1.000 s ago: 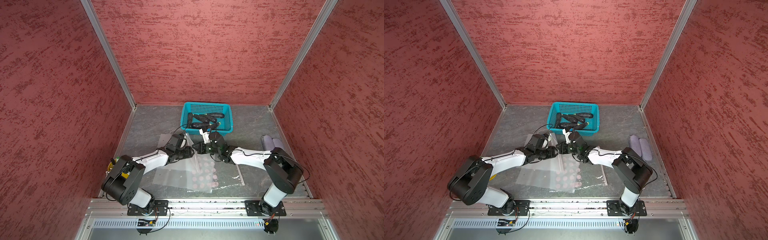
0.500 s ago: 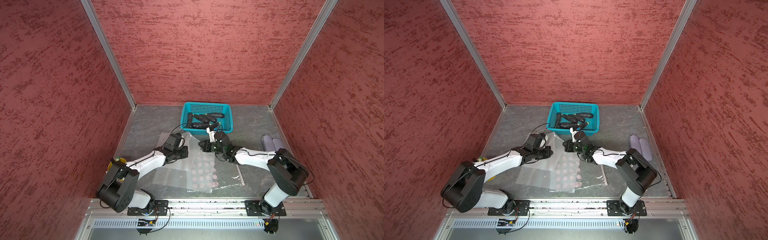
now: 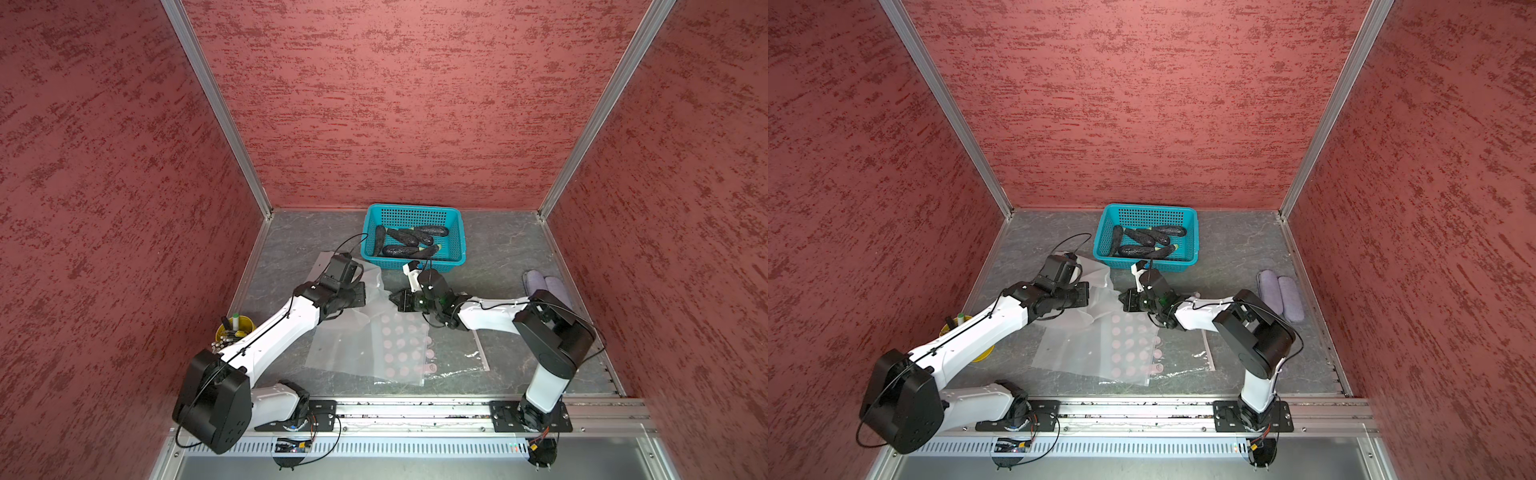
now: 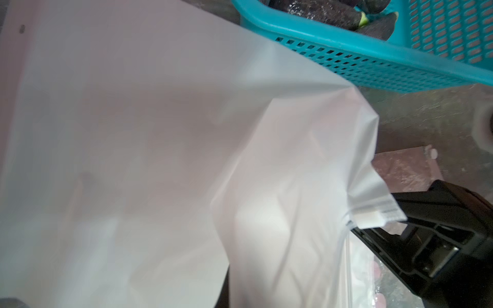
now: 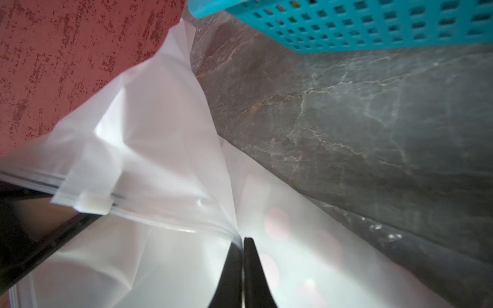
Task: Place the eggplant in a zip-top bag and seal the zipper
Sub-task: Open the zipper food storage bag.
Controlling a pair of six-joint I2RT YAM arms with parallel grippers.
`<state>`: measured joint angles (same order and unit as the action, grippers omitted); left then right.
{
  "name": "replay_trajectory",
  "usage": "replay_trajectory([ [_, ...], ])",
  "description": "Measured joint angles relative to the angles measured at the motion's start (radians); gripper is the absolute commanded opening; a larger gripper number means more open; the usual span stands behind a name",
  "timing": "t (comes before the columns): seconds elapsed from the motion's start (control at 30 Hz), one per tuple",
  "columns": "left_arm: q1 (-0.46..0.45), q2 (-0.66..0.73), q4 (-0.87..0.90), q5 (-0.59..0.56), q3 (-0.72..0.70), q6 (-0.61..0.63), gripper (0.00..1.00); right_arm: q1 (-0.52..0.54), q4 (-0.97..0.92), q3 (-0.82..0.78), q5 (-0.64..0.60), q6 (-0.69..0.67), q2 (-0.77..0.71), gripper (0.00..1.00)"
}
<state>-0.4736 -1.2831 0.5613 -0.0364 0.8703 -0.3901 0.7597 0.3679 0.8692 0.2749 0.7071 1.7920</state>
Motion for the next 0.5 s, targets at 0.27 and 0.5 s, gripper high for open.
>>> replay_trajectory([
  [0.27, -0.038, -0.161, 0.01, -0.03, 0.022, 0.026, 0.0, 0.0, -0.024, 0.029, 0.01, -0.037, 0.005, 0.08],
  [0.5, -0.042, -0.189, 0.028, -0.064, 0.061, 0.028, 0.0, -0.021, -0.118, 0.084, 0.015, -0.135, -0.045, 0.28],
])
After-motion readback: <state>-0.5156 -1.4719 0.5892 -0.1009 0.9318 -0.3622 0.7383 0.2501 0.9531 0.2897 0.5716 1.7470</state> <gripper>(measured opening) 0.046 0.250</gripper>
